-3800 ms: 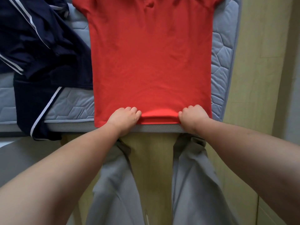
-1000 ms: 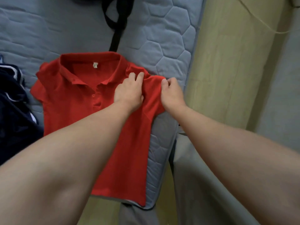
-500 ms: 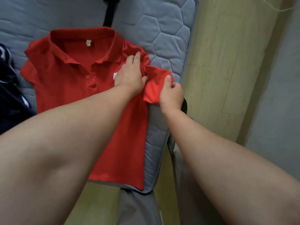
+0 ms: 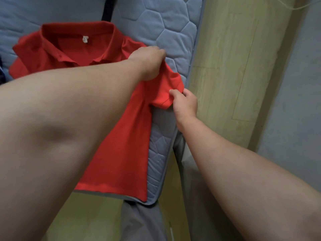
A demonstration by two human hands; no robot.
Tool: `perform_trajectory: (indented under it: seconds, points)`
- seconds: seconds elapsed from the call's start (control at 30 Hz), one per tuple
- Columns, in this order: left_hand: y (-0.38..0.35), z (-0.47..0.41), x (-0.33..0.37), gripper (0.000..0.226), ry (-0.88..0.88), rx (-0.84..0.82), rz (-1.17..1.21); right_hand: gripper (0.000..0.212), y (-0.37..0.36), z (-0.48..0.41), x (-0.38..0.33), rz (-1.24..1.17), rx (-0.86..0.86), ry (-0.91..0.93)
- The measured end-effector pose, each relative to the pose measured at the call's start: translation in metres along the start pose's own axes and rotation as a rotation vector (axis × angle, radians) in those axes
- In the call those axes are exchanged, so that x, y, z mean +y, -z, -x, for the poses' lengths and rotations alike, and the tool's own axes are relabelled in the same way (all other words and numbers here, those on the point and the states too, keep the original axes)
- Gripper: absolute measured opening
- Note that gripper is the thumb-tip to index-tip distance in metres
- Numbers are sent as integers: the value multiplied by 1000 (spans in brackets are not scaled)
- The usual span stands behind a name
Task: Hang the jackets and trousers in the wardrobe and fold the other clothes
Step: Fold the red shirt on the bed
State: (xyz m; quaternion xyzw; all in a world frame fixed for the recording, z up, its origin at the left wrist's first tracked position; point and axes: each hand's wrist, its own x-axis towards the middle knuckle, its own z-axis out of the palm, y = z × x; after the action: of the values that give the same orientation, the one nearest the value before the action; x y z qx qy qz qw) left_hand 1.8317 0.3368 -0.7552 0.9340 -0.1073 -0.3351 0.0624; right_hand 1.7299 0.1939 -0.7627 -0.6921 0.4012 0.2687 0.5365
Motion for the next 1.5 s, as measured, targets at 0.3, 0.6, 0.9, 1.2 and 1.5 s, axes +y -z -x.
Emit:
perform_trajectory:
  seconds: [0.3, 0.6, 0.9, 1.2, 1.5]
  points:
    - [-32, 39, 0, 37, 149, 390, 114, 6, -3, -12, -26, -181, -148, 13]
    - [-59, 75, -28, 107, 13, 65, -54, 11, -8, -7, -26, -257, -229, -25]
    - [-61, 67, -29, 117, 5, -25, -147, 22, -15, 10, -46, 69, -323, 272]
    - [-55, 62, -30, 143, 25, -41, -143, 39, -15, 18, -32, 231, -100, 259]
    - [-61, 43, -17, 164, 129, -134, -178, 81, -11, 18, -10, 251, 1, -17]
